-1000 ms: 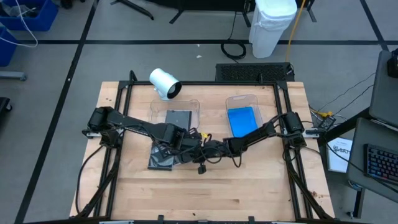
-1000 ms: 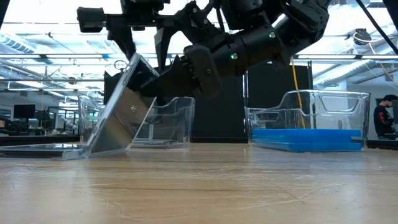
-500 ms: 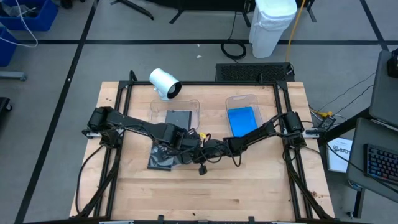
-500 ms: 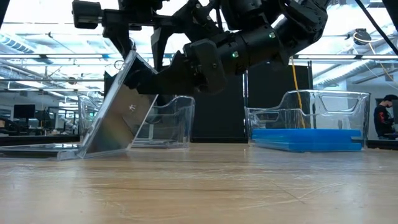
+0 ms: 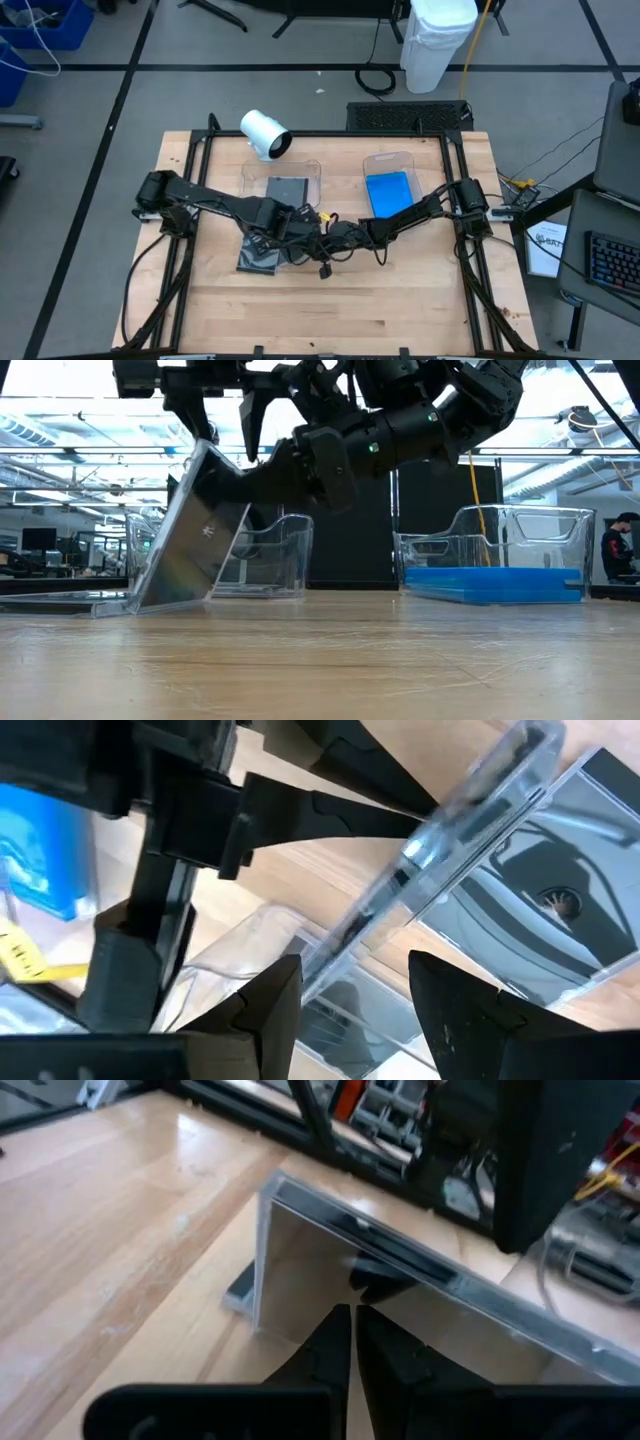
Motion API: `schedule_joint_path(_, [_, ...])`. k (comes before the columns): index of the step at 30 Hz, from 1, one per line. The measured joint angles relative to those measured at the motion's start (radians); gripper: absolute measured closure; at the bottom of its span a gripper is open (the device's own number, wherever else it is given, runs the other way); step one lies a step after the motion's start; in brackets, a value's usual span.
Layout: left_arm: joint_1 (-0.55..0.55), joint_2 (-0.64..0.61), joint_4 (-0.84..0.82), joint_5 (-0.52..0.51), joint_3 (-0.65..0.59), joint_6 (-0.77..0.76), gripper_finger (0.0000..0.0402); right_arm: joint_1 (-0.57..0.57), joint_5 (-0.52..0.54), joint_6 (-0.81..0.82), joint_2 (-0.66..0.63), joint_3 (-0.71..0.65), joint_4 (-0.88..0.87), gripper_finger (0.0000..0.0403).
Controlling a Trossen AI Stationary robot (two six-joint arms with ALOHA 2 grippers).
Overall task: Pick & place jewel cases by type
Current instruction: Put the bottom black cd case into the left transparent bin
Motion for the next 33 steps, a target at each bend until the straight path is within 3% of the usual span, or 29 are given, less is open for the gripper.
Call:
schedule_joint_path(10, [-0.01,-0.013,-0.1,0.013,0.0,-0.024,0.0211,0.0,-0.002,-0.051,0.0,0.0,0.05,0.0387])
schedule_joint_path(14, [-0.01,-0.013,-0.122,0.068,0.0,0.013,0.0211,0.0,-0.006,-0.067,0.0,0.0,0.058,0.0387])
schedule_joint_path(26, [-0.004,-0.012,-0.119,0.041,0.0,0.165,0.0211,0.001,-0.066,-0.1,0.0,0.0,0.055,0.0387])
schedule_joint_path(33, [0.026,-0.012,-0.073,0.173,0.0,0.019,0.0226,-0.001,-0.085,-0.139,0.0,0.0,0.052,0.0387])
